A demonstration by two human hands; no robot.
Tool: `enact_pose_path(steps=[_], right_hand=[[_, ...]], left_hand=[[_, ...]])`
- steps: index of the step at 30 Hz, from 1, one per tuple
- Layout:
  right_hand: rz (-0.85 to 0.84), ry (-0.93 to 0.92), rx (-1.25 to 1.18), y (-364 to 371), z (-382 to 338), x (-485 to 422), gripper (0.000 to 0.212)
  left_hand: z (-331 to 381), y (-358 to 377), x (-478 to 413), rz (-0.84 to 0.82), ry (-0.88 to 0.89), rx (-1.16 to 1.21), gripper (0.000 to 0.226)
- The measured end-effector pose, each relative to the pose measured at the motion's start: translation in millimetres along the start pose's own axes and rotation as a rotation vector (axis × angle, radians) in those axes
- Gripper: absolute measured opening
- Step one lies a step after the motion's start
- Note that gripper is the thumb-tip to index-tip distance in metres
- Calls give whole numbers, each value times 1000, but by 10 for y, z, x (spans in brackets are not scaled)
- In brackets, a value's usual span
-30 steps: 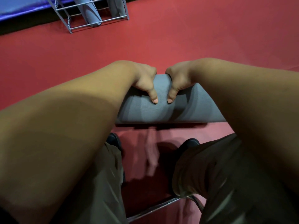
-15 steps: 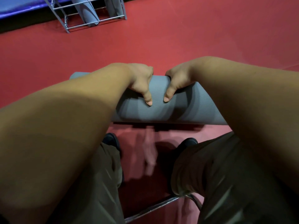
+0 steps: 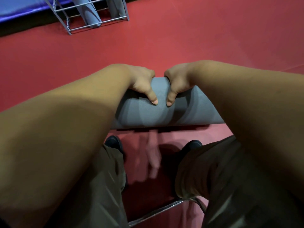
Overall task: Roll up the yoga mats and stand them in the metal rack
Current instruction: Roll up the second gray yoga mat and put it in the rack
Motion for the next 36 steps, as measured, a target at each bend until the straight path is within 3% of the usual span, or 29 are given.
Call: enact_pose_path(steps=[2,4,8,14,19,24,29,33,36], right_hand=[[-11,20,-24,2,42,21,92],[-15,30,-55,-7,76,38,89],[-41,45,-118,28,100,54,83],[-102,50,-144,72,91,66,90],[0,40,1,24,12,44,134],[8,18,23,-35,-36,33,90],[-35,49,-81,-12,50,78,82],[-79,71,-180,-12,99,114,76],[-119,70,-226,46,68,115,74]], left_hand=[[57,-17,11,27,41,-54,124],[104,-18,32,44,67,-137,128],[122,-17,35,90,81,-160,111],[92,-52,33,91,79,-96,94],[18,-55,-14,46,-5,-23,92],[-4,-42,-3,-29,-22,-22,106],[53,-40,48,-25,37,-119,120],[141,-128,109,67,95,-154,106],[102,-132,128,41,79,-137,100]])
Point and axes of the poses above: each hand's wrist, its own x-axis away from the middle knuckle, its own y-axis out of the palm, z = x × y, the point moved 6 cm from there along -x, towards the middle knuckle, and after that the axes turned 11 degrees about z, right-handed, at the moved point
